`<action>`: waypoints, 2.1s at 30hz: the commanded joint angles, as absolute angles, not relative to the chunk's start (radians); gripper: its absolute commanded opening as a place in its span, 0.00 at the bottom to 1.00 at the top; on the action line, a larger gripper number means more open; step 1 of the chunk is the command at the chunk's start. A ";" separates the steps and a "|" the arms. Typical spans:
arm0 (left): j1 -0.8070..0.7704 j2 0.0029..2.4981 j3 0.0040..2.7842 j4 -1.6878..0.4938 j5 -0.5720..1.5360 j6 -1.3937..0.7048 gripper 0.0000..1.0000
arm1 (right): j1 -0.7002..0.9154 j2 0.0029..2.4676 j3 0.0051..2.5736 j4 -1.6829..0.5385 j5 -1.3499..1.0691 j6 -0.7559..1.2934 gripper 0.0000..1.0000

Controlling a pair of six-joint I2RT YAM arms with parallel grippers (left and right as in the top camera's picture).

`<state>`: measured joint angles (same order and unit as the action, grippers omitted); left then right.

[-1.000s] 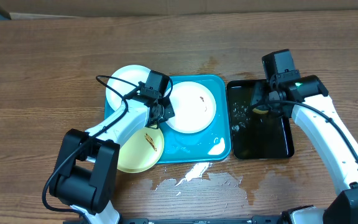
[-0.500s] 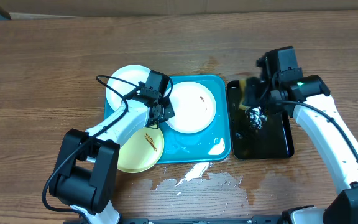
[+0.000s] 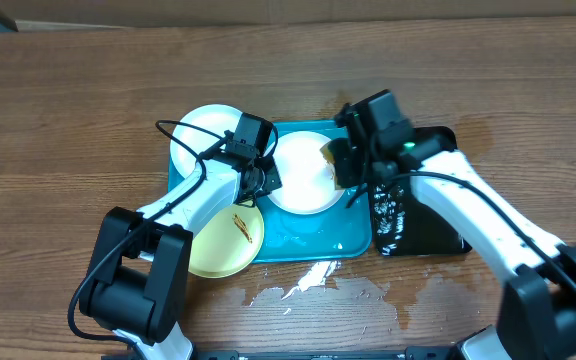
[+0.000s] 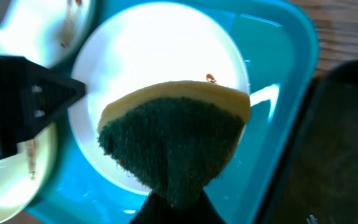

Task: Clean dirty plates on tray and stack at the side
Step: 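Scrub the white plate surface with the sponge while left gripper holds it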

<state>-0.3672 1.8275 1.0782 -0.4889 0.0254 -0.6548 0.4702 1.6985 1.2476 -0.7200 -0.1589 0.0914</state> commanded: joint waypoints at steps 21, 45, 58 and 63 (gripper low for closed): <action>-0.374 1.842 1.074 -0.488 0.027 -0.620 0.06 | 0.537 1.843 1.228 -0.616 -0.077 0.034 0.68; -0.374 1.842 1.074 -0.485 0.034 -0.620 0.04 | 0.615 1.843 1.100 -0.528 0.083 -0.007 0.15; -0.374 1.842 1.074 -0.485 0.042 -0.596 0.04 | 0.615 1.843 1.099 -0.528 0.185 -0.008 0.04; -0.374 1.842 1.074 -0.481 0.076 -0.523 0.04 | 0.615 1.845 1.099 -0.508 0.187 -0.009 0.04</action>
